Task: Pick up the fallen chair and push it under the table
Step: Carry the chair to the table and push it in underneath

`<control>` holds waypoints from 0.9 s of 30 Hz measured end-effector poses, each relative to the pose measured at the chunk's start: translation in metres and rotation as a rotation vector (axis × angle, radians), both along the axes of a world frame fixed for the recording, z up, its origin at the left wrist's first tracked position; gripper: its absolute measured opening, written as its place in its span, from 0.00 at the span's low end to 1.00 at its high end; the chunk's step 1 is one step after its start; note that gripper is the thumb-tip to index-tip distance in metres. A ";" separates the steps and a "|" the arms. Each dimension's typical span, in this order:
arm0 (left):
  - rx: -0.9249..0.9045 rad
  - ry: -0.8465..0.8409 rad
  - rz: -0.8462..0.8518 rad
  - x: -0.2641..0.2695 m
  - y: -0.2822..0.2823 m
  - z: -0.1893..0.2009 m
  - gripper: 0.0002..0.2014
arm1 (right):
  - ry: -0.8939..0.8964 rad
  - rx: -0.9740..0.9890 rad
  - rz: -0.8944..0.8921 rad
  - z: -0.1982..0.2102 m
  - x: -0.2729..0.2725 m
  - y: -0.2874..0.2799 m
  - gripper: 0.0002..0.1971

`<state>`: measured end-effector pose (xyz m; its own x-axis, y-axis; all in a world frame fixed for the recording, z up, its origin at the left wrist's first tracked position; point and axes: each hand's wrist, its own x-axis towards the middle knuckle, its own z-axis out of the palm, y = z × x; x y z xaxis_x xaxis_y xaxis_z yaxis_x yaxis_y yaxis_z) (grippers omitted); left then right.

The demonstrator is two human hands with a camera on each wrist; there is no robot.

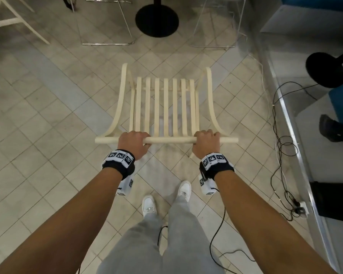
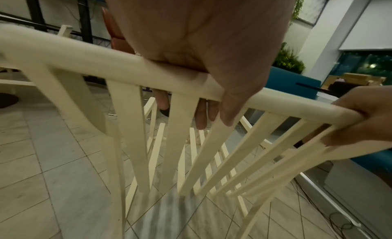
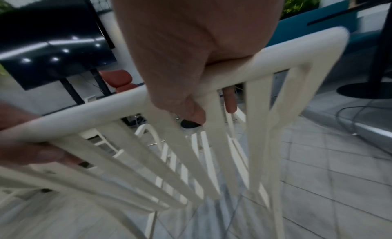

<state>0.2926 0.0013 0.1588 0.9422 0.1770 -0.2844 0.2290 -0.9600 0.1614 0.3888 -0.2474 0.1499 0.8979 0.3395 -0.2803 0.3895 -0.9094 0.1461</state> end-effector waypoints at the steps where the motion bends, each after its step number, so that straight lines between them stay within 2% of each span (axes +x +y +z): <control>1: -0.012 -0.044 -0.003 -0.004 0.002 -0.002 0.14 | -0.004 0.053 0.019 0.000 -0.004 0.007 0.09; 2: -0.035 -0.080 0.000 -0.008 0.004 -0.003 0.16 | -0.006 0.104 0.057 -0.002 -0.007 0.014 0.10; 5: -0.111 -0.157 0.009 -0.015 0.010 -0.006 0.22 | -0.026 0.236 0.163 -0.005 -0.015 0.026 0.27; 7: -0.130 -0.173 0.026 -0.017 0.009 -0.005 0.25 | -0.058 0.301 0.207 -0.007 -0.015 0.022 0.34; 14: -0.152 -0.192 0.126 -0.005 0.005 0.002 0.23 | -0.070 0.388 0.322 -0.002 0.014 0.015 0.33; 17: -0.126 -0.279 0.174 0.003 0.004 0.005 0.21 | -0.021 0.375 0.326 -0.001 0.038 0.022 0.34; 21: -0.131 -0.336 0.177 -0.012 0.004 0.008 0.26 | 0.042 0.335 0.319 0.001 0.071 0.033 0.35; 24: -0.161 -0.234 0.275 -0.045 0.000 0.012 0.26 | 0.048 0.312 0.323 0.003 0.091 0.044 0.35; 27: -0.343 0.138 0.498 -0.088 0.007 -0.007 0.16 | 0.064 0.289 0.324 0.005 0.111 0.057 0.35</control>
